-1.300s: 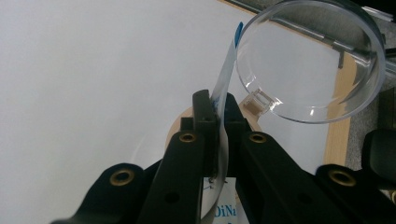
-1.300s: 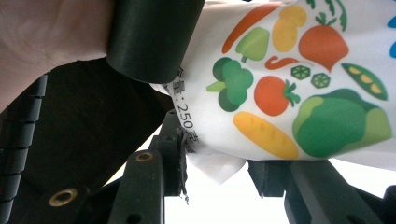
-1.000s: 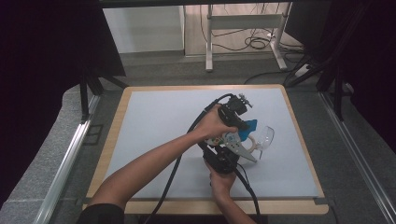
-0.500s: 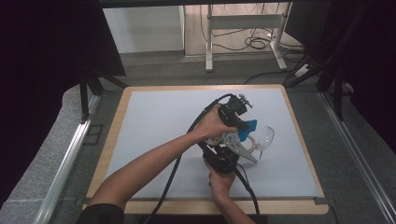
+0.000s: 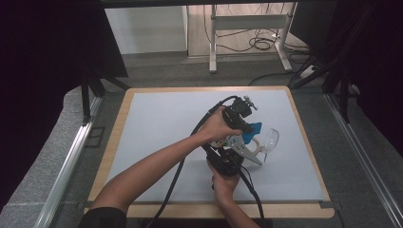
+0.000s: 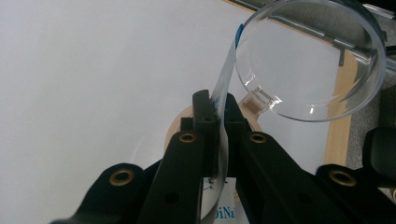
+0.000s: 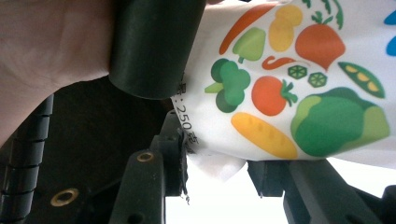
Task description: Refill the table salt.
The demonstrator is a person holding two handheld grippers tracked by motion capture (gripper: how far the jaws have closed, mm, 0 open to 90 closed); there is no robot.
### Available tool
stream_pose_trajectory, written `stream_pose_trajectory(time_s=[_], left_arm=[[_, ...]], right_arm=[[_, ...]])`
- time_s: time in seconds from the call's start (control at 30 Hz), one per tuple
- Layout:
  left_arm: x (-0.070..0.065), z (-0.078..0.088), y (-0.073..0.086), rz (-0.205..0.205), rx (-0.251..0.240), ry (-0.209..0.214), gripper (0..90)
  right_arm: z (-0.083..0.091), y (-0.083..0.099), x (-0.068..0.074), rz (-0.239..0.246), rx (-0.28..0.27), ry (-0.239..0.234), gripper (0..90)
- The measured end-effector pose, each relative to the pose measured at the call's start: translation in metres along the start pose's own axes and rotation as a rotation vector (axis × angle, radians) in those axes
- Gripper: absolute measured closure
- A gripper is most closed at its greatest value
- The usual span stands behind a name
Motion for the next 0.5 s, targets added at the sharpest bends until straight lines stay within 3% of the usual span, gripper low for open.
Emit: stream_pose_trajectory(time_s=[0.5], left_arm=[[-0.0009, -0.0011, -0.0009, -0.004, 0.003, 0.003, 89.3]], right_arm=[[0.0009, -0.0005, -0.0007, 0.002, -0.001, 0.003, 62.4]])
Point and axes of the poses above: each handheld gripper's, and its own axes: z roughly backward along the jaws, y roughly out of its underside, x roughly to its left, the point moved 3 cm from there along -z, roughly forward along the jaws, and after that the axes turned 15 degrees about -y, right-handed, at the moved point
